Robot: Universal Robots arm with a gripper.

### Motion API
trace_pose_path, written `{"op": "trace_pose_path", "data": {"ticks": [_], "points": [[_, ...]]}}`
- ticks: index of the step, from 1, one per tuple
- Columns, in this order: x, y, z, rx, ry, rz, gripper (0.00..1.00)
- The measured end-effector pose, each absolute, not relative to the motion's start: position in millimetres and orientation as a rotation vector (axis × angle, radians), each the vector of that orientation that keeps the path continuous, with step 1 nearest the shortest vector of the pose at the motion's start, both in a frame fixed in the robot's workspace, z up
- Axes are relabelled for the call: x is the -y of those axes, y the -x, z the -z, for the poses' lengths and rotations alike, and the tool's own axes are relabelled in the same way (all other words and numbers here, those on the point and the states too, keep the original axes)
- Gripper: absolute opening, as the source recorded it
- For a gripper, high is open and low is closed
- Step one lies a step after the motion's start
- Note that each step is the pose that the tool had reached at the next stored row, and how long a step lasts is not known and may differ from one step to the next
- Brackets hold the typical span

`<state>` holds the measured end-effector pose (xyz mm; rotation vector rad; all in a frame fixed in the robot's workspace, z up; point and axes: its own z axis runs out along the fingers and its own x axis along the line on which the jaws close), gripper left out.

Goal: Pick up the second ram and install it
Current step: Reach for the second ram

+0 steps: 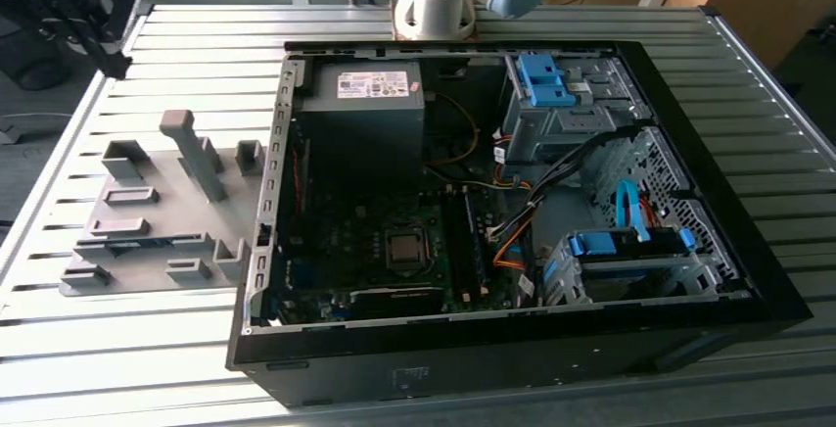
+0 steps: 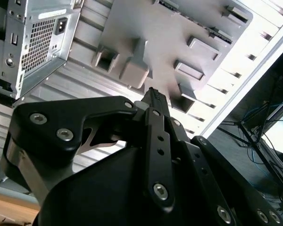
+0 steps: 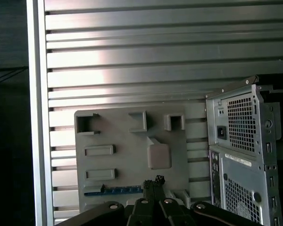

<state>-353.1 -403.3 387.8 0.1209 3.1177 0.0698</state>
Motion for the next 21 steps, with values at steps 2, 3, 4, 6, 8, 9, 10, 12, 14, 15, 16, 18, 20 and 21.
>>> {"op": "trace_pose_path", "data": {"ticks": [2, 3, 4, 6, 8, 9, 10, 12, 14, 15, 16, 18, 20, 21], "points": [[407.5, 359.4, -387.7, -3.118, -0.121, -0.07, 0.1], [409.7, 362.4, -387.5, -3.118, -0.121, -0.07, 0.1], [412.0, 365.2, -387.3, -3.118, -0.121, -0.07, 0.1], [415.9, 371.9, -387.3, -3.118, -0.121, -0.07, 0.1], [418.5, 378.9, -387.3, -3.118, -0.121, -0.07, 0.1], [419.4, 382.2, -387.3, -3.118, -0.121, -0.07, 0.1], [419.9, 385.4, -387.3, -3.118, -0.121, -0.07, 0.1], [420.6, 391.2, -387.2, -3.118, -0.121, -0.07, 0.1], [421.0, 395.1, -387.3, -3.118, -0.121, -0.07, 0.1], [421.1, 395.9, -387.3, -3.118, -0.121, -0.07, 0.1], [421.1, 396.0, -387.3, -3.118, -0.121, -0.07, 0.1], [421.1, 396.0, -387.3, -3.118, -0.121, -0.07, 0.1], [421.1, 396.2, -387.3, -3.118, -0.121, -0.07, 0.1], [421.1, 396.2, -387.3, -3.118, -0.121, -0.07, 0.1]]}}
